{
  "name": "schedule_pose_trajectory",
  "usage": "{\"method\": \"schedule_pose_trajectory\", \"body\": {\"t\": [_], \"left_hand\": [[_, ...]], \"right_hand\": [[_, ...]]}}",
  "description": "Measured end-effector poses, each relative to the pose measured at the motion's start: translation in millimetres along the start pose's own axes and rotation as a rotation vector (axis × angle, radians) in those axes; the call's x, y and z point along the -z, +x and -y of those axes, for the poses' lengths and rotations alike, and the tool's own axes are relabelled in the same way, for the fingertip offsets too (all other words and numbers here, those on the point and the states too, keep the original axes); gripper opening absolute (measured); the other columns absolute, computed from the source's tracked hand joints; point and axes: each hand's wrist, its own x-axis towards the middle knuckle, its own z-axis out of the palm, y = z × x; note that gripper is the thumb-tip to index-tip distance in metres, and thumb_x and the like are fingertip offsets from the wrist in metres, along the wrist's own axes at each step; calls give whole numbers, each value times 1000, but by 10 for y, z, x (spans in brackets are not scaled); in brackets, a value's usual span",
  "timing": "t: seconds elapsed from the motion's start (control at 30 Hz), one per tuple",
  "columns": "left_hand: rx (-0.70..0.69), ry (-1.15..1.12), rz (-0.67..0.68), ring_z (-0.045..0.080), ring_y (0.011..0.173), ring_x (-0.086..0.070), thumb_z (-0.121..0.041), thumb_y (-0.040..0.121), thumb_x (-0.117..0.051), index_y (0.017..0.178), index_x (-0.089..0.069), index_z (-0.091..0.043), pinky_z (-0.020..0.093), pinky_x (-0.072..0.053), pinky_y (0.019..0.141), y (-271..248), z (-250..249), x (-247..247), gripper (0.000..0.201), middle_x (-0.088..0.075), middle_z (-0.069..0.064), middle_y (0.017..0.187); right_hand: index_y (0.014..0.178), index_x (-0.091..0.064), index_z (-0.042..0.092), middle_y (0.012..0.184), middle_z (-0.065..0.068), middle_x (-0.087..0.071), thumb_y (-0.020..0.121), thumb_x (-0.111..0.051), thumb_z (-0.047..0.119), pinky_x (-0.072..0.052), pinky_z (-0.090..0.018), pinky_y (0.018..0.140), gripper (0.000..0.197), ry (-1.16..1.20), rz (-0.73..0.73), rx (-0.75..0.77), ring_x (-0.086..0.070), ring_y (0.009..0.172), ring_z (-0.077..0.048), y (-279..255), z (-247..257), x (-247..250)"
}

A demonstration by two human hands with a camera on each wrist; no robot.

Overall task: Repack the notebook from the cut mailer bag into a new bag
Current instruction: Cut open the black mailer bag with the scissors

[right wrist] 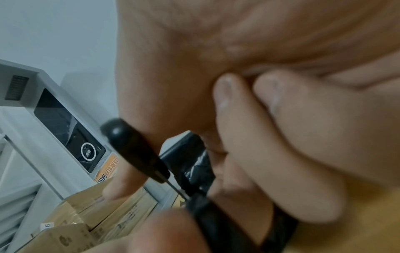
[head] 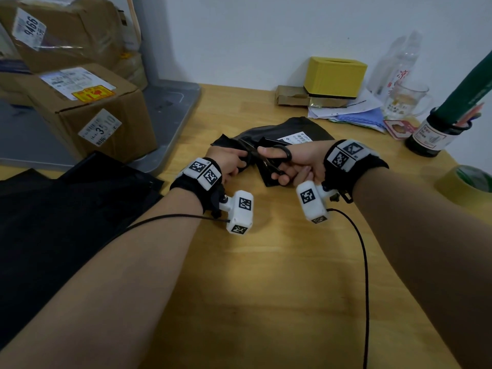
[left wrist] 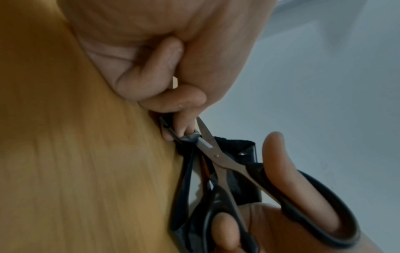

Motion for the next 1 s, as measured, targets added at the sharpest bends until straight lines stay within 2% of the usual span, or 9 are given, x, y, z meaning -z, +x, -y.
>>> {"method": "schedule_pose_trajectory", "body": {"t": [0.1, 0.2, 0.33, 0.43, 0.53, 0.63, 0.77, 0.9, 1.0], "left_hand": [[30, -8, 16, 13, 48, -34, -8, 89, -68, 112, -72, -34, 20, -26, 43, 14, 5, 22, 35, -49, 2, 65], [36, -26, 31, 13, 50, -32, -8, 89, -68, 112, -72, -34, 21, -25, 44, 31, 17, 24, 35, -48, 3, 69], [31, -41, 31, 12, 50, -31, -8, 89, -68, 108, -73, -35, 21, -24, 45, 26, 33, 27, 33, -46, 1, 65], [35, -52, 32, 11, 51, -31, -7, 89, -69, 108, -73, -34, 21, -24, 44, 34, 33, 25, 33, -47, 1, 68], [33, -61, 32, 11, 52, -31, -7, 89, -68, 111, -73, -33, 21, -24, 43, 42, 43, 30, 34, -49, 1, 74], [34, -74, 43, 10, 52, -31, -7, 90, -68, 114, -72, -32, 20, -24, 42, 47, 59, 49, 35, -51, 3, 84], [39, -113, 52, 8, 51, -31, -5, 91, -67, 114, -72, -31, 18, -25, 41, 49, 69, 70, 35, -52, 5, 93], [46, -168, 74, 8, 51, -32, -2, 90, -65, 115, -72, -28, 16, -25, 35, 58, 84, 89, 37, -52, 6, 96], [40, -203, 89, 7, 50, -33, 1, 90, -64, 115, -72, -26, 16, -25, 33, 46, 94, 105, 38, -53, 7, 98]], "right_hand": [[82, -57, 11, 62, 0, -54, 67, -62, 77, -17, -11, 34, 69, -57, 2, -10, -27, 29, -2, -10, 51, -12], [79, -56, 13, 59, 2, -52, 76, -57, 78, -16, -11, 35, 65, -63, -6, -7, -26, 28, -2, 18, 53, -6], [73, -54, 15, 54, 4, -48, 84, -55, 75, -13, -13, 38, 61, 0, 21, 20, -25, 28, -4, 45, 27, 29], [73, -53, 15, 53, 4, -47, 83, -55, 73, -16, -12, 35, 59, -27, 37, 35, -25, 27, -4, 29, 51, 54], [77, -52, 14, 53, 4, -51, 78, -50, 75, -17, -12, 34, 62, -180, 31, 26, -27, 27, -3, 9, 123, 56], [78, -53, 11, 56, 1, -54, 83, -41, 77, -15, -12, 34, 67, -246, 19, 25, -28, 26, -2, 31, 190, 50], [75, -52, 13, 54, 2, -52, 73, -55, 75, -17, -12, 34, 62, -178, 61, 29, -28, 27, -3, 119, 179, 85], [66, -55, 17, 51, 5, -47, 66, -67, 75, -10, -15, 43, 59, -94, 54, 43, -25, 29, -4, 177, 101, 127], [67, -56, 16, 53, 5, -49, 66, -68, 75, -9, -16, 45, 60, -67, 44, 56, -24, 30, -3, 172, 74, 127]]}}
